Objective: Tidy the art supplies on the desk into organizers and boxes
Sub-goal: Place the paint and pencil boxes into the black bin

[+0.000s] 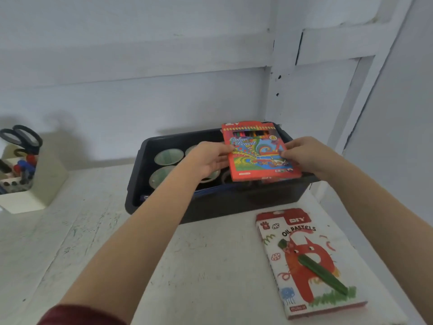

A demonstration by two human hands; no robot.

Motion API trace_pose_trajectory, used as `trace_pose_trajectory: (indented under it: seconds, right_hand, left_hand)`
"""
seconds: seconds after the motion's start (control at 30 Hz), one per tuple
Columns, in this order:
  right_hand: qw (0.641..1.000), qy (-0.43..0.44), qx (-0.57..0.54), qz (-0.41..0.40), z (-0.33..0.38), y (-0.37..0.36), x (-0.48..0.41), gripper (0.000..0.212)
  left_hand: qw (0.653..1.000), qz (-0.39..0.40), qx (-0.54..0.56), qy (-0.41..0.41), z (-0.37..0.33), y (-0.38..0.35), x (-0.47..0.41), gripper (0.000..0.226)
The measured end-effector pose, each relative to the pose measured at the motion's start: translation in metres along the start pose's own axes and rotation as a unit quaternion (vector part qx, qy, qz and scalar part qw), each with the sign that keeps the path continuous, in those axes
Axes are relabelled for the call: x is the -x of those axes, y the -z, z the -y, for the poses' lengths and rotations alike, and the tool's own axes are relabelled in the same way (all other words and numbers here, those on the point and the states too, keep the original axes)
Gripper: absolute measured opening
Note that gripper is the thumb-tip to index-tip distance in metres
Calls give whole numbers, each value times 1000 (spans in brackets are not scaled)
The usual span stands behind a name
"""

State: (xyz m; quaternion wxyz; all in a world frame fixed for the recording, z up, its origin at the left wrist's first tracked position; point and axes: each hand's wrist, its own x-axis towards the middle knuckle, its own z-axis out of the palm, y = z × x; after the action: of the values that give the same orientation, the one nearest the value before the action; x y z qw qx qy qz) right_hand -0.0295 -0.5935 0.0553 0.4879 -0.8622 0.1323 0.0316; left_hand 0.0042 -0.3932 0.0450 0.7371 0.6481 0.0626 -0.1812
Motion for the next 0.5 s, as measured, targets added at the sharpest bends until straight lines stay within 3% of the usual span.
trace_pose_trajectory:
  seconds: [0.1,0.23,0.43,0.5]
  right_hand:
    - [993,18,95,-63,-7,-5,-26,27]
    - [970,27,230,-79,-17,-11,-41,28]
    - [938,85,313,-125,-29,-32,-35,31]
    - [936,87,326,-103,-30,-37,-34,35]
  left_hand:
    - [1000,-11,-13,16,7,-13,-27,24]
    - [997,-29,-54,45,18,-25,-49,32]
    - [993,-53,-98,48,31,-30,-65,38]
    - [991,-50,-117,42,35,-30,-66,38]
